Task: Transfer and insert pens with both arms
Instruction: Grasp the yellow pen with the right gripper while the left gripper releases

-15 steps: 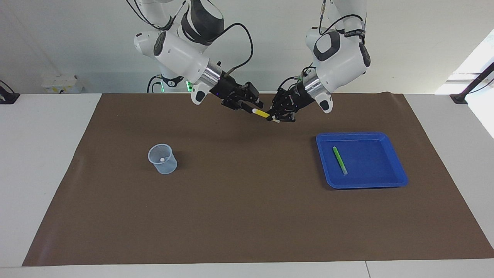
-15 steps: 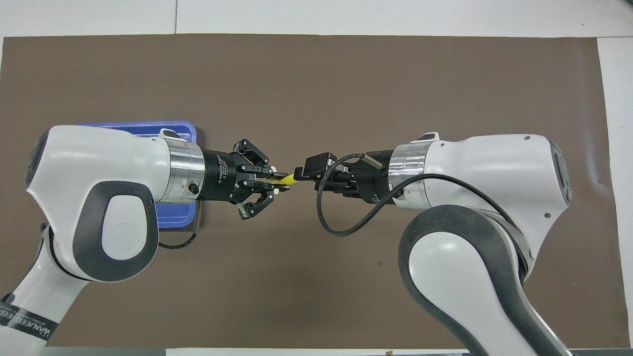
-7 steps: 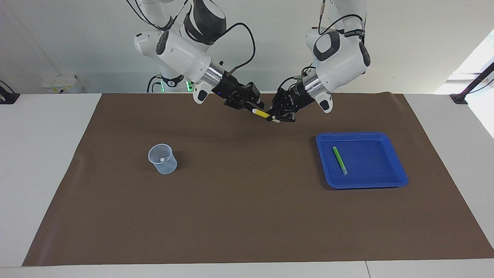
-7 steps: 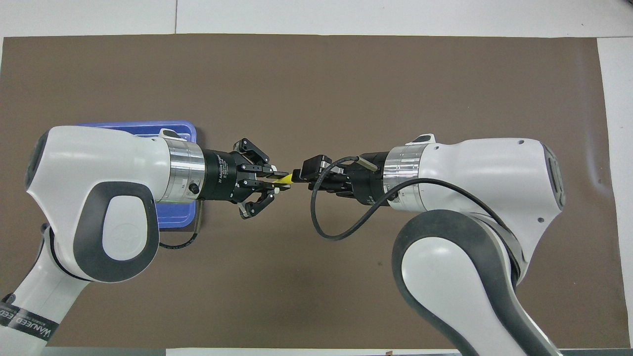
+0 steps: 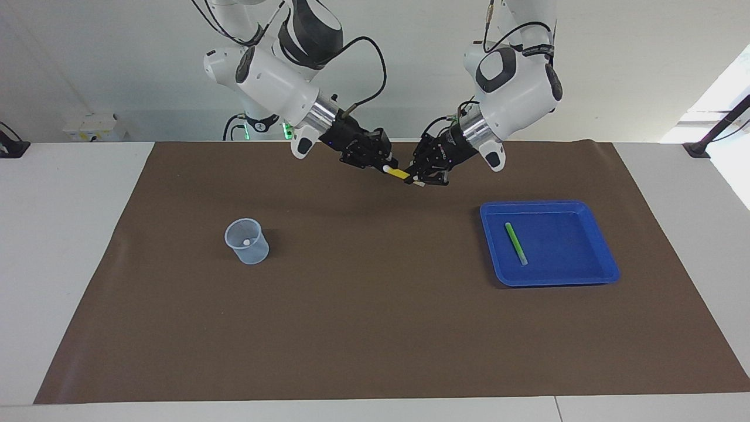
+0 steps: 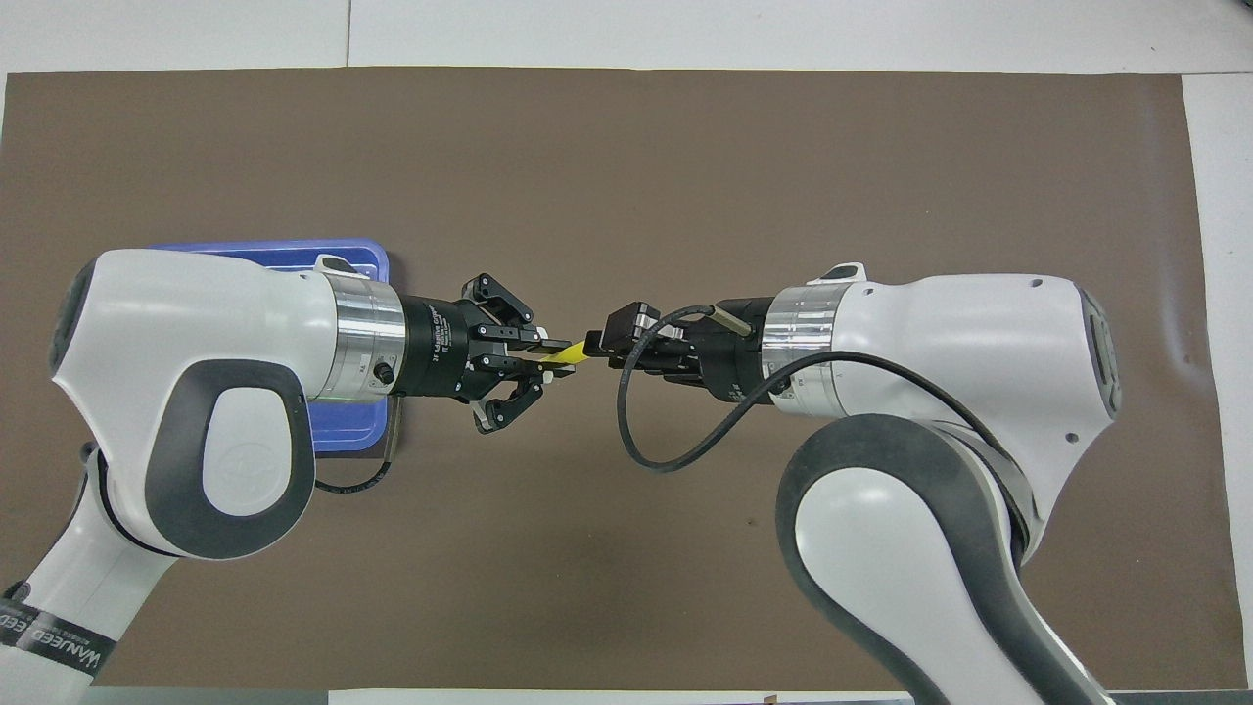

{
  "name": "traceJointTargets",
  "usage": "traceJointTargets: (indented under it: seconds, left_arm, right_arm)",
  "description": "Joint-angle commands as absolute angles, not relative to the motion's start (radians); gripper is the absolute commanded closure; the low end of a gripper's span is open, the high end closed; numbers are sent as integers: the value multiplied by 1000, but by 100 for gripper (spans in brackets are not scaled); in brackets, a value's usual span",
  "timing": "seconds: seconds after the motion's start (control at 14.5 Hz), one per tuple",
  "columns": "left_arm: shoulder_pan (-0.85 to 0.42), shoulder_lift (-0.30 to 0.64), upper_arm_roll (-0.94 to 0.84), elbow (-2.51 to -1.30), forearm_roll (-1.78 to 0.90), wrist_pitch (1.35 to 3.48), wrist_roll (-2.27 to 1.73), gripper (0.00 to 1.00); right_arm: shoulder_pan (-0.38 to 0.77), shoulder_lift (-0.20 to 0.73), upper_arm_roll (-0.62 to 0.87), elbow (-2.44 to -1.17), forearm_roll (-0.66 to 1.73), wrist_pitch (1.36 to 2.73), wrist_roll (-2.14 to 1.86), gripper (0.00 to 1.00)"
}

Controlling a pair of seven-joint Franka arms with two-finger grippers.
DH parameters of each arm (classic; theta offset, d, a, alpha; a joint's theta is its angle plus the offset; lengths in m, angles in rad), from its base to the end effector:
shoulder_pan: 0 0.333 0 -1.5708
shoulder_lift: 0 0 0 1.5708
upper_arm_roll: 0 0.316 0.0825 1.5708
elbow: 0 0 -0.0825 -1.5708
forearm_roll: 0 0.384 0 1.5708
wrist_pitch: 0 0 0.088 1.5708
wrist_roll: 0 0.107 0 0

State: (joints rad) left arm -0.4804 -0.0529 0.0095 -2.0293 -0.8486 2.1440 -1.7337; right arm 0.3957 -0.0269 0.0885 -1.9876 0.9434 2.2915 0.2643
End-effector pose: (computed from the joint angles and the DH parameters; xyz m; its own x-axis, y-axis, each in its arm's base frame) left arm 0.4859 -0.2828 0.4995 -0.1265 0.7219 -0.6803 0.9913 0.0662 -0.1141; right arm 0.5065 0.2873 0.5173 0.9599 -0.2514 -0.1239 -0.2581 -0.6203 -0.7407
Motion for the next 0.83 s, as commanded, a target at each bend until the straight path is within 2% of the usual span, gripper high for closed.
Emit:
traceJointTargets:
  seconds: [0.0, 0.07, 0.14, 0.21, 0.69, 0.76]
  left_arm:
    - [-494, -89, 20, -2066, -867, 2164, -1744, 100]
    - [-494, -89, 20, -2066, -868, 2164, -1744, 100]
    - [-494, -89, 20, -2066, -868, 2164, -1744, 100]
    - [-494, -89, 20, -2066, -867, 2164, -1744, 100]
    - [-491, -95, 20, -2066, -867, 2166, -1735, 100]
    - [-489, -94, 21, -2059, -867, 2166, -1735, 57]
  right_arm:
    - [387, -28, 94, -1993, 930, 2304, 264, 68]
    - [387, -28, 94, -1994, 930, 2304, 264, 75]
    - [387, -28, 94, -1994, 930, 2304, 264, 93]
    - [387, -28, 94, -1994, 930, 2303, 267, 100]
    - [383, -29, 92, -1996, 928, 2289, 265, 100]
    - [383, -29, 92, -1996, 927, 2289, 265, 100]
